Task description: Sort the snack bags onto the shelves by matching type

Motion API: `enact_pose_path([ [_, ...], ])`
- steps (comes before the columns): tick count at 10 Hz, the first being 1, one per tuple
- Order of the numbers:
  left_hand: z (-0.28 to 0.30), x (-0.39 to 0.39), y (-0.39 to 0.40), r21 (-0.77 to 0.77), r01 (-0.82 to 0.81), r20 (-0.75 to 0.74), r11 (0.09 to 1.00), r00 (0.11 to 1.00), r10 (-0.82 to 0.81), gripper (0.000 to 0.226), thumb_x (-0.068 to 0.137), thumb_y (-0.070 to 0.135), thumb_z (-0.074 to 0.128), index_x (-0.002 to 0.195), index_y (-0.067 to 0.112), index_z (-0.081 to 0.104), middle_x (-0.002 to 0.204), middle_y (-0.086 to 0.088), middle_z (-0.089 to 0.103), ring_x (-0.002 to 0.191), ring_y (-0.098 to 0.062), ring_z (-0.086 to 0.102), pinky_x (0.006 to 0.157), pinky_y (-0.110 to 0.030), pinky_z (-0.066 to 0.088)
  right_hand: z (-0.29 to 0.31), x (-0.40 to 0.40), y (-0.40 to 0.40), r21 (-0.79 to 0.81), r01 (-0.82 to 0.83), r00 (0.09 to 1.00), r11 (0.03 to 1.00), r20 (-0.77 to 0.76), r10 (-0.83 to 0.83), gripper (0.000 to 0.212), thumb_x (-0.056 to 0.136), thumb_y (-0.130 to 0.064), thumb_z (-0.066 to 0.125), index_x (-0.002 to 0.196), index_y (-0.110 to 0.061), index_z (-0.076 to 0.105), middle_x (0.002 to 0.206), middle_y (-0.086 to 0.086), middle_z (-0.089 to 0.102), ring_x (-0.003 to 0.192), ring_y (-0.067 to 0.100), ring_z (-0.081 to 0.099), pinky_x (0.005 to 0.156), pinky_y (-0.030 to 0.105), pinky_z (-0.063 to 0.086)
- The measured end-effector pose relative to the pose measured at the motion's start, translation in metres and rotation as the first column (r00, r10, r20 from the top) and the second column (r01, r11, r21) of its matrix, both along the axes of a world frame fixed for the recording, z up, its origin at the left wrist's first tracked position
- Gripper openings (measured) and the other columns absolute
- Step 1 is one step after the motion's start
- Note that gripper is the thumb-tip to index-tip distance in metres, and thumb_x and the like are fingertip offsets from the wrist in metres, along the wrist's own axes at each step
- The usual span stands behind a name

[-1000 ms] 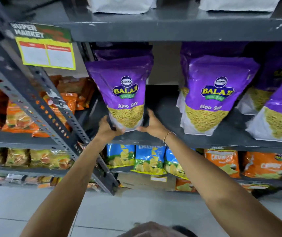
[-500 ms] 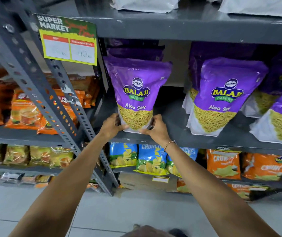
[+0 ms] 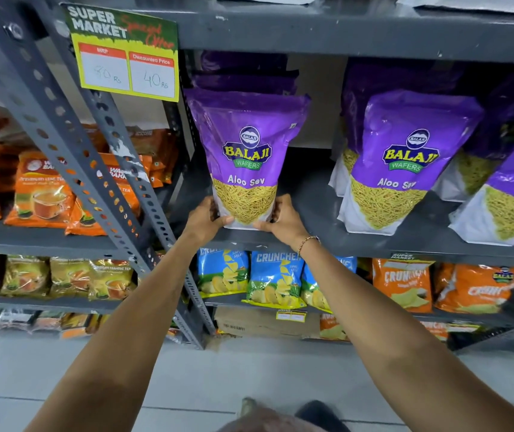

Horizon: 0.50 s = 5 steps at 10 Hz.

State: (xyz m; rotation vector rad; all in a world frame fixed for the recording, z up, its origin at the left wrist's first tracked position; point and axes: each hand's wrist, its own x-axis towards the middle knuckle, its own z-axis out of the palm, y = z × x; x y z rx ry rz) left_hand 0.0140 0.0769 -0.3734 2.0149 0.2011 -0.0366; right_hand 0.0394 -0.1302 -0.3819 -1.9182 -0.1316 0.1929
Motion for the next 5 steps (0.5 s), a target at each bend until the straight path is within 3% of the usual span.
enact_pose_path([
  [2,-0.005,0.000,-0.003,0.007,-0.022,0.004,1.000,1.000,0.022,0.052,0.077,0.021,0.070,0.123,0.015,0.046,0.127,-0.009,0.062,0.117,-0.025,0.058,0.104,-0.049,0.045,0.000,0.005,0.000,0.002,-0.027,0.999,1.000,-0.042,0.028,0.070,0.059,-0.023,0.087,0.106,-0.018,0.036,0.118,0.007,0.061,0.110,0.023,0.061,0.097,0.046,0.052],
  [3,-0.002,-0.004,-0.007,0.085,-0.021,0.000,0.996,1.000,0.021,0.053,0.081,0.023,0.067,0.127,0.013,0.043,0.131,-0.011,0.060,0.121,-0.029,0.056,0.106,-0.047,0.043,0.001,0.004,0.000,-0.045,-0.035,0.997,0.998,-0.070,0.032,0.071,0.063,-0.024,0.085,0.110,-0.017,0.033,0.121,0.008,0.059,0.114,0.024,0.059,0.099,0.047,0.050],
  [4,0.015,-0.013,-0.011,0.191,-0.024,-0.037,0.981,0.999,0.031,0.060,0.086,0.022,0.062,0.137,0.009,0.034,0.137,-0.014,0.055,0.126,-0.032,0.051,0.102,-0.039,0.040,0.022,-0.012,0.004,-0.011,-0.061,0.991,0.998,-0.120,0.059,0.085,0.074,-0.016,0.079,0.134,-0.010,0.019,0.126,0.001,0.045,0.125,0.019,0.047,0.103,0.033,0.041],
  [5,0.018,-0.039,-0.023,0.149,-0.212,0.102,0.966,0.975,0.198,0.065,0.093,0.024,0.052,0.146,0.006,0.019,0.146,-0.017,0.043,0.135,-0.033,0.040,0.106,-0.037,0.035,0.022,-0.049,-0.001,0.046,0.158,0.986,0.986,0.043,-0.160,0.084,0.083,-0.013,0.068,0.145,-0.003,0.012,0.140,0.009,0.037,0.130,0.018,0.039,0.104,0.025,0.032],
])
